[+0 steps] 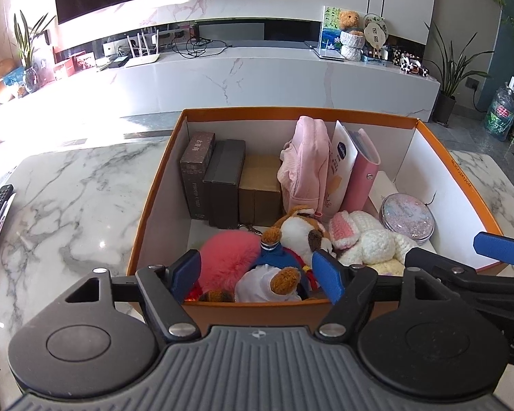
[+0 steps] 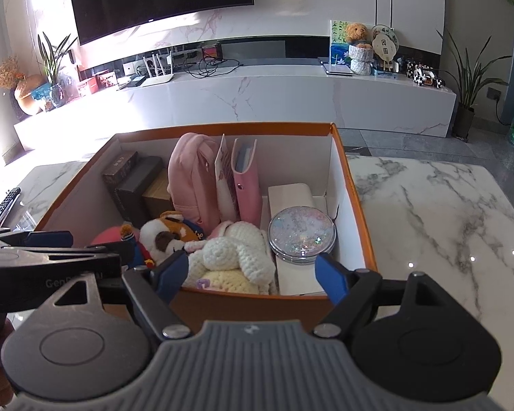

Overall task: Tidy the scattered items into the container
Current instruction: 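Open both tools and withdraw them above the orange box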

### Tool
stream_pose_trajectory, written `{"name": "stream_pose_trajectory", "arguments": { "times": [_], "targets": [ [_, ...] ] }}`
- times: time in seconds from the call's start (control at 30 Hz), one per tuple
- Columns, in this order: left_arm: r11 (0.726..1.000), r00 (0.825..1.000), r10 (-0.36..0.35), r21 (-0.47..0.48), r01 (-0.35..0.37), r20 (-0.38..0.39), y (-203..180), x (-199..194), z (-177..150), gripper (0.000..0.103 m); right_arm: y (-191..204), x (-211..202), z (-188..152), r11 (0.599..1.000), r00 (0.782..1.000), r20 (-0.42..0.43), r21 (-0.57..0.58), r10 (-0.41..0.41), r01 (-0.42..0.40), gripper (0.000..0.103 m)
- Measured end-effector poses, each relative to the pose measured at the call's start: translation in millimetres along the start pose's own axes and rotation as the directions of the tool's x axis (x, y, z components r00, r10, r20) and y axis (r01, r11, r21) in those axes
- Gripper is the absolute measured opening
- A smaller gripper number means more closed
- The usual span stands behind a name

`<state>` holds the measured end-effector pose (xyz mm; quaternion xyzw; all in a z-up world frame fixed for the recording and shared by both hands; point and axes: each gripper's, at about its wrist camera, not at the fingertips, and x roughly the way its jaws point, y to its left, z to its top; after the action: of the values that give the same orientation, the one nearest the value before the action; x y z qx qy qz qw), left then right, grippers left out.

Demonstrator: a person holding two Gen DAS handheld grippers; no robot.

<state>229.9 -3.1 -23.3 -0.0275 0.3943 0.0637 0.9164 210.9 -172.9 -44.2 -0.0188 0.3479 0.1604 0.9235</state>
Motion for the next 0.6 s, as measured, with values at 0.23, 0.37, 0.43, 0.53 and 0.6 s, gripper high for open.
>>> {"name": "stream_pose_trajectory", "arguments": {
  "times": [0.23,0.37,0.43,0.53,0.6],
  "targets": [
    [1.000,0.999,0.010,-0.002,-0.010,0.037,0.2,-0.1,-4.4,0.089,1.0,-0.8,-5.2,1.000,0.999,0.038,-0.007,-0.005,0.005,0.083],
    [1.000,1.000,0.010,-0.002,-0.010,0.028,0.1,0.6,-3.9,0.090,1.0,-0.7,-5.6,1.000,0.999,0.038,-0.007,-0.005,0.005,0.083],
    [1.000,1.000,0.008,-0.002,-0.008,0.028,0.5,0.5,-3.9,0.090,1.1,-0.8,-5.5,1.000,0.999,0.037,-0.007,-0.005,0.005,0.083],
    [1.000,0.999,0.007,-0.002,-0.007,0.035,0.8,0.2,-4.8,0.090,1.2,-0.9,-5.7,1.000,0.999,0.038,-0.009,-0.006,0.006,0.083],
    [1.000,0.999,0.008,-0.002,-0.008,0.039,0.6,0.0,-5.2,0.090,0.7,-1.2,-5.9,1.000,0.999,0.039,-0.009,-0.007,0.007,0.083]
  ]
}}
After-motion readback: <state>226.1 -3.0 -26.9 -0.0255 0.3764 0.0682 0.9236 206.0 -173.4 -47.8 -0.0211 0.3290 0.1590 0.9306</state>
